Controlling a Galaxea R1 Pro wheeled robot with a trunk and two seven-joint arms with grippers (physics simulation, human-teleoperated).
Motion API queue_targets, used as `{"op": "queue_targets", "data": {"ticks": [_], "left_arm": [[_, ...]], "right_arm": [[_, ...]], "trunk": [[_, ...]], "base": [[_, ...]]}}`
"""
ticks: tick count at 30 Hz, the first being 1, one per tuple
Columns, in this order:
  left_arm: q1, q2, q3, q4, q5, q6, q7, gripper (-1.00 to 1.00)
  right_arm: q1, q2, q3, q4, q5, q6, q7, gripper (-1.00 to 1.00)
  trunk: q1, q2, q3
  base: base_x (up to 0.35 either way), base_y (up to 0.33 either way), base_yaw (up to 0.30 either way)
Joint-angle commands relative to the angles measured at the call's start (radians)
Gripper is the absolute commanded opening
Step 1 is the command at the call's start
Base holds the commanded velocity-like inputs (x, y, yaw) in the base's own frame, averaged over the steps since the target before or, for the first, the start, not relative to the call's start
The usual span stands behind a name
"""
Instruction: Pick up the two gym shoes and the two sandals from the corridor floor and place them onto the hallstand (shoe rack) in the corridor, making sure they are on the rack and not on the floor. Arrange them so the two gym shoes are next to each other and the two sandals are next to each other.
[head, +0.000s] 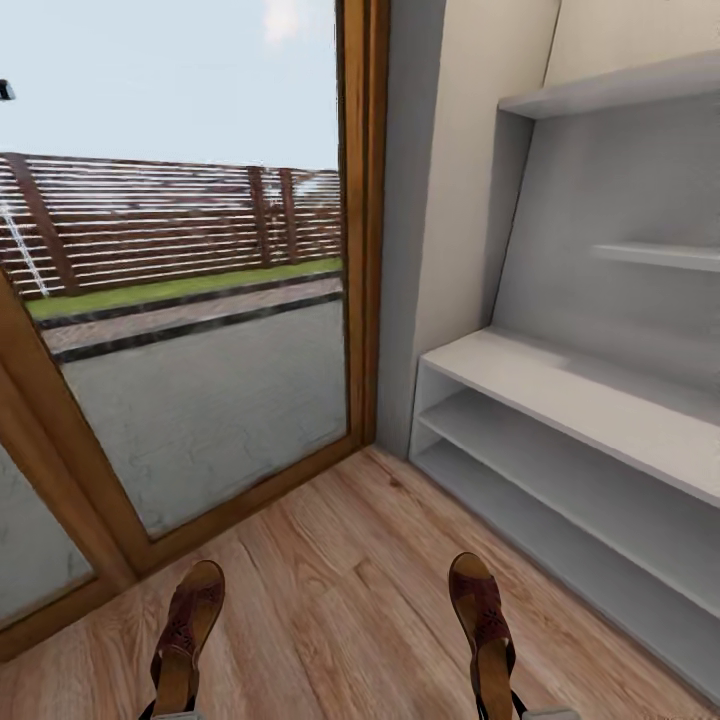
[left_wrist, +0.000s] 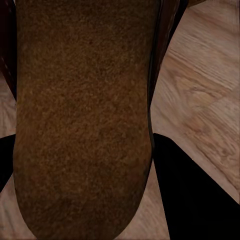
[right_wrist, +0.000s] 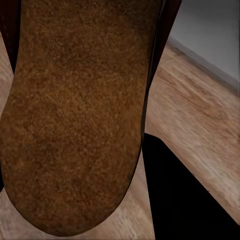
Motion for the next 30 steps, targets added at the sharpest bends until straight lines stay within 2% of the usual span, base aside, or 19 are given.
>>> {"op": "queue_targets", "data": {"ticks": [1, 21, 30], "left_arm": [[-0.001, -0.001, 0.009, 0.0, -0.01, -0.003, -0.005, -1.0], [-0.001, -0.001, 0.009, 0.0, -0.01, -0.003, -0.005, -1.0], [-0.001, -0.001, 0.009, -0.001, -0.01, -0.003, -0.005, -1.0]], "right_arm": [[-0.001, 0.001, -0.008, 0.001, 0.004, -0.003, 0.008, -1.0], [-0.001, 0.001, -0.008, 0.001, 0.004, -0.003, 0.008, -1.0], [-0.001, 0.001, -0.008, 0.001, 0.004, -0.003, 0.008, -1.0]], "trunk": [[0.0, 0.0, -0.001], [0.0, 0.0, -0.001], [0.0, 0.0, -0.001]], "base": [[0.186, 0.275, -0.266], [0.223, 0.268, -0.266], [0.132, 0.288, -0.266]]}}
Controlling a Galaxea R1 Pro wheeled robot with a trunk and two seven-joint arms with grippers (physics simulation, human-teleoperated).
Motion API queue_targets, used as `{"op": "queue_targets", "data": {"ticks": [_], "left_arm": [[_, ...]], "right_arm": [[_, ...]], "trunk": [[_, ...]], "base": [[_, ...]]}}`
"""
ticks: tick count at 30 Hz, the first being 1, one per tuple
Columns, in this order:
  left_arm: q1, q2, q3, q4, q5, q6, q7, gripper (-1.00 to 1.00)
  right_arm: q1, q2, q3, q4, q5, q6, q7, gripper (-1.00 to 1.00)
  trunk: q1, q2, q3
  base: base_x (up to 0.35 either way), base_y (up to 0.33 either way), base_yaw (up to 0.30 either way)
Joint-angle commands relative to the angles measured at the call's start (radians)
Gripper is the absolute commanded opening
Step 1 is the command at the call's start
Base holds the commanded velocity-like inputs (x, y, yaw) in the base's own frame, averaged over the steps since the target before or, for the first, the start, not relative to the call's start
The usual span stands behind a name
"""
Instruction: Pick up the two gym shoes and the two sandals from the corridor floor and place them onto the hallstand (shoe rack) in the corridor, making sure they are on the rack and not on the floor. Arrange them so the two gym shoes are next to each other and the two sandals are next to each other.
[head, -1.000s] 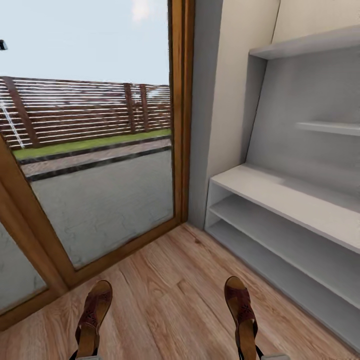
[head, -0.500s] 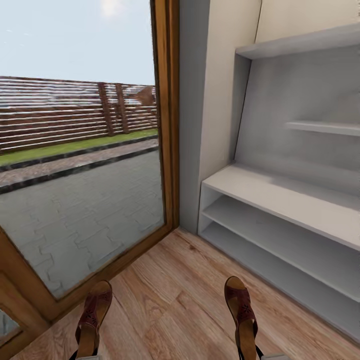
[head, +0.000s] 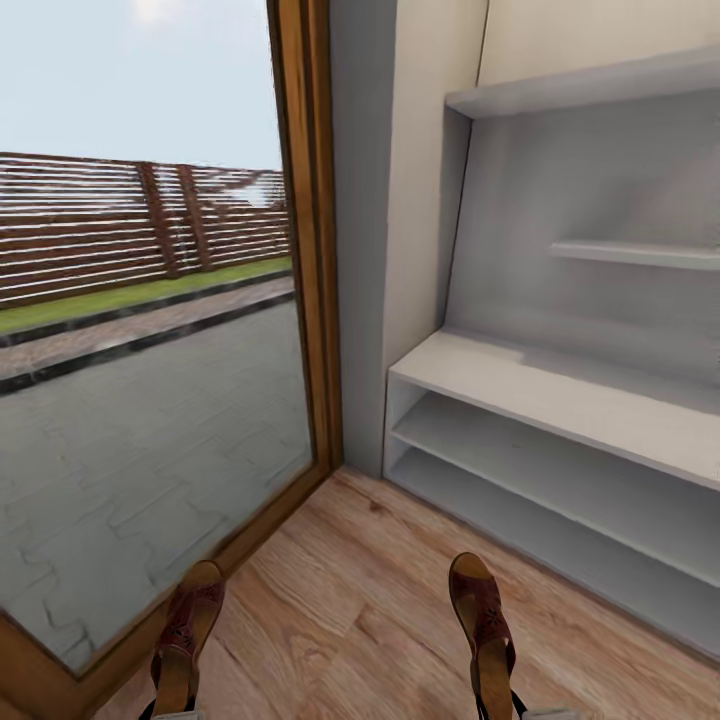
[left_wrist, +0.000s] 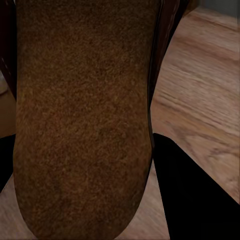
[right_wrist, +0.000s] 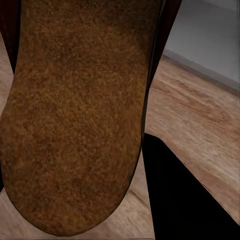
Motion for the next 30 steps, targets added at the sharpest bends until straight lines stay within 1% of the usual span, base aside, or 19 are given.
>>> {"op": "queue_targets", "data": {"ticks": [1, 3, 7, 30], "left_arm": [[-0.001, -0.001, 0.009, 0.001, -0.01, -0.003, -0.005, -1.0], [-0.001, -0.001, 0.009, 0.0, -0.01, -0.003, -0.005, -1.0], [-0.001, -0.001, 0.009, 0.001, -0.01, -0.003, -0.007, -1.0], [-0.001, -0.001, 0.009, 0.002, -0.01, -0.003, -0.007, -1.0]], "right_arm": [[-0.001, 0.001, -0.008, 0.001, 0.004, -0.003, 0.008, -1.0], [-0.001, 0.001, -0.008, 0.001, 0.004, -0.003, 0.008, -1.0], [-0.001, 0.001, -0.008, 0.001, 0.004, -0.003, 0.008, -1.0], [-0.001, 0.001, -0.008, 0.001, 0.004, -0.003, 0.008, -1.0]], "trunk": [[0.0, 0.0, -0.001], [0.0, 0.0, -0.001], [0.0, 0.0, -0.001], [0.0, 0.0, -0.001]], "base": [[0.021, 0.289, -0.266], [0.014, 0.282, -0.266], [0.002, 0.076, -0.266], [0.0, 0.003, -0.266]]}}
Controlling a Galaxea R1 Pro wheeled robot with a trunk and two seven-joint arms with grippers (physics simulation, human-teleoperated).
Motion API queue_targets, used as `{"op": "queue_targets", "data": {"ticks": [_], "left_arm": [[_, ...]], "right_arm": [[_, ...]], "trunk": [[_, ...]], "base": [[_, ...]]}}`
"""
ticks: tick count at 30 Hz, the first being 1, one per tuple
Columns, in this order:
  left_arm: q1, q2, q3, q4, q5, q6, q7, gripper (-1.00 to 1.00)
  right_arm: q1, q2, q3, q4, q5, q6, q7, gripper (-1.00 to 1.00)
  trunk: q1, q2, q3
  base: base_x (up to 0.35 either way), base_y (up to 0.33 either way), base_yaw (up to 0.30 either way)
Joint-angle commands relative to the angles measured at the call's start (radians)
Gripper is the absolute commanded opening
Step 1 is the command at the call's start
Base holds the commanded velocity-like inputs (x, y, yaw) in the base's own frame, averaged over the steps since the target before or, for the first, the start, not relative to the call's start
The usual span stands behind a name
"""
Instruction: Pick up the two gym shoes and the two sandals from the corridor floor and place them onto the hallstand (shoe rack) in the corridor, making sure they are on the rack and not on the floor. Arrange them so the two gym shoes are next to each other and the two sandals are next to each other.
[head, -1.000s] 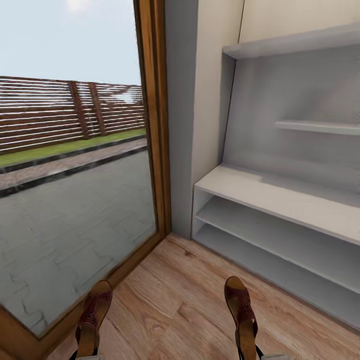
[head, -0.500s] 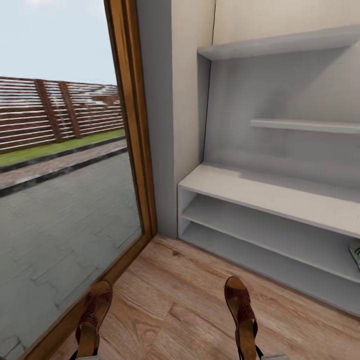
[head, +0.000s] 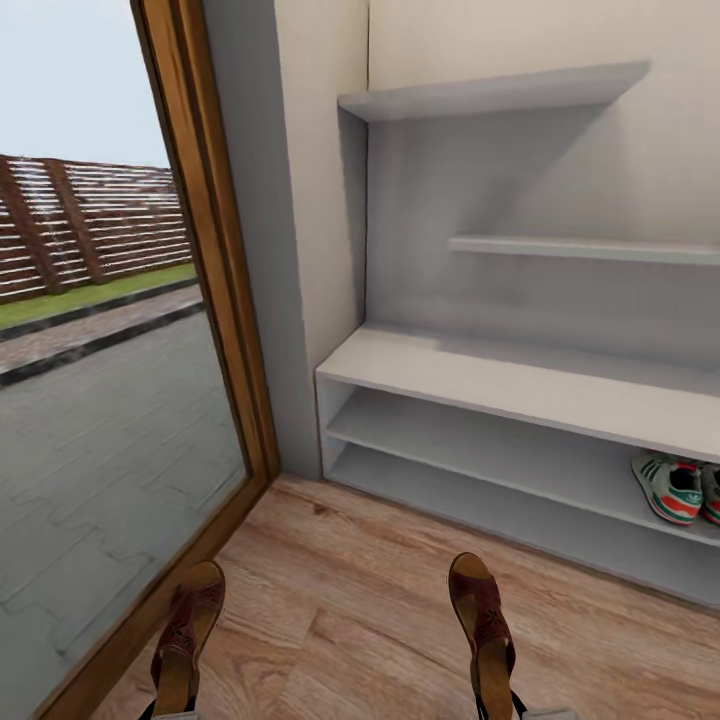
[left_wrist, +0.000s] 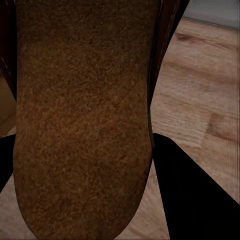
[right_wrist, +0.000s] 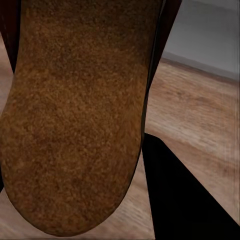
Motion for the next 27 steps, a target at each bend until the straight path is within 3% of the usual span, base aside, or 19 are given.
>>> {"op": "queue_targets", "data": {"ticks": [1, 27], "left_arm": [[-0.001, -0.001, 0.009, 0.0, -0.01, -0.003, -0.005, -1.0], [-0.001, 0.0, 0.009, 0.0, -0.01, -0.003, -0.004, -1.0]], "right_arm": [[-0.001, 0.001, -0.008, 0.001, 0.004, -0.003, 0.008, -1.0], [-0.001, -0.001, -0.009, 0.0, 0.004, -0.002, 0.008, -1.0]], "trunk": [[0.0, 0.0, -0.001], [0.0, 0.0, -0.001]], "base": [[0.0, 0.0, -0.266], [0.0, 0.0, -0.266]]}}
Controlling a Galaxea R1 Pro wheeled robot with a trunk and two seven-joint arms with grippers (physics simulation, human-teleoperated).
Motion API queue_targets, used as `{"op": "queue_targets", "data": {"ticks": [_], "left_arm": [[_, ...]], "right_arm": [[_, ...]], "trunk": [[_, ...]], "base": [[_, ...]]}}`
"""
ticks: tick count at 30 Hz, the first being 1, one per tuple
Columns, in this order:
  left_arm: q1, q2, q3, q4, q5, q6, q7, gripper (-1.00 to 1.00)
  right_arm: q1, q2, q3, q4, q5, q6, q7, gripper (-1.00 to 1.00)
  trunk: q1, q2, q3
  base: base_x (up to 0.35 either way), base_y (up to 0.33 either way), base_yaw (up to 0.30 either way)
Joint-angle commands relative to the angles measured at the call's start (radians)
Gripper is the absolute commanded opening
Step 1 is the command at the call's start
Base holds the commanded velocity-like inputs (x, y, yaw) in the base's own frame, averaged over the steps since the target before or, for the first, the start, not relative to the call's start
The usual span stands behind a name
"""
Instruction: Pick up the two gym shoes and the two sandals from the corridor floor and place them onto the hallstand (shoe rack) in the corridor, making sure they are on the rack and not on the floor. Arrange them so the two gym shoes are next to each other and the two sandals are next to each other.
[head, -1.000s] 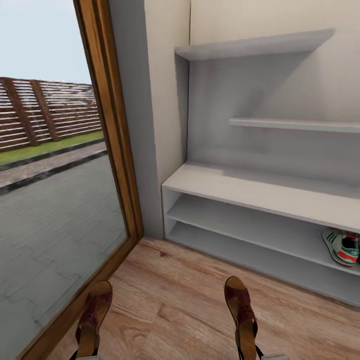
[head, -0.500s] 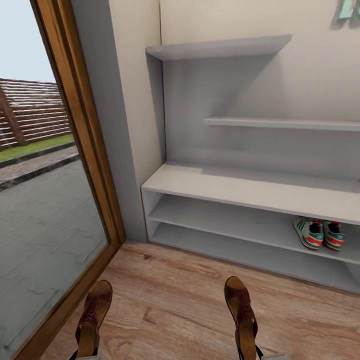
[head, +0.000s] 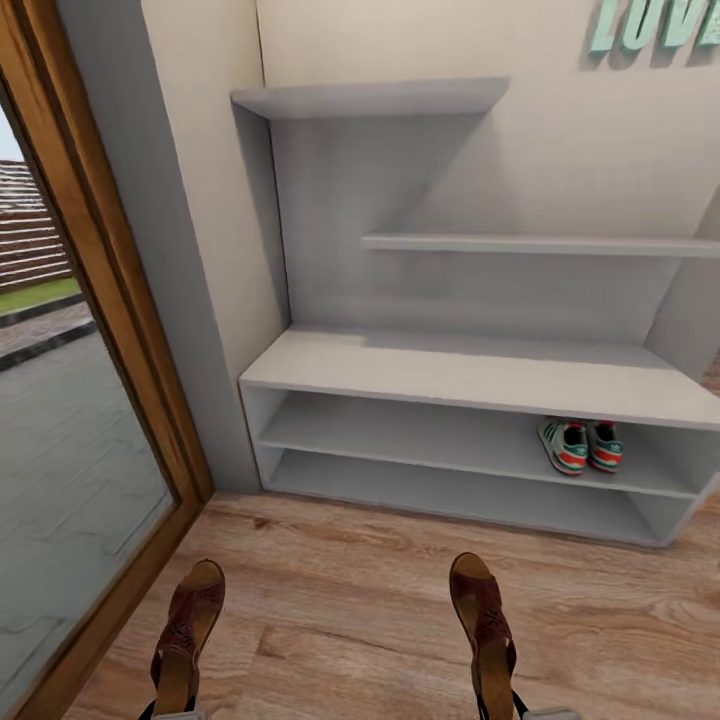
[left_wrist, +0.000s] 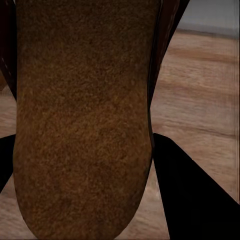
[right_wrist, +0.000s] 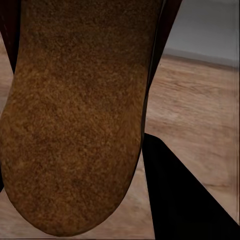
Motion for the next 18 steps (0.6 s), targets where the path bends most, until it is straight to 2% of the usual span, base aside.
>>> {"op": "queue_targets", "data": {"ticks": [1, 4, 18], "left_arm": [[-0.001, -0.001, 0.009, 0.0, -0.01, -0.003, -0.006, -1.0], [-0.001, -0.001, 0.009, -0.001, -0.011, -0.003, -0.005, -1.0], [-0.001, -0.001, 0.009, 0.0, -0.01, -0.003, -0.006, -1.0]], "right_arm": [[-0.001, 0.001, -0.008, 0.001, 0.004, -0.003, 0.008, -1.0], [-0.001, -0.001, -0.009, 0.001, 0.004, -0.002, 0.008, -1.0], [-0.001, 0.001, -0.008, 0.0, 0.003, -0.002, 0.008, -1.0]], "trunk": [[0.0, 0.0, -0.001], [0.0, 0.0, -0.001], [0.0, 0.0, 0.0]], "base": [[0.0, 0.0, -0.238], [0.0, 0.0, -0.124], [0.0, 0.0, -0.027]]}}
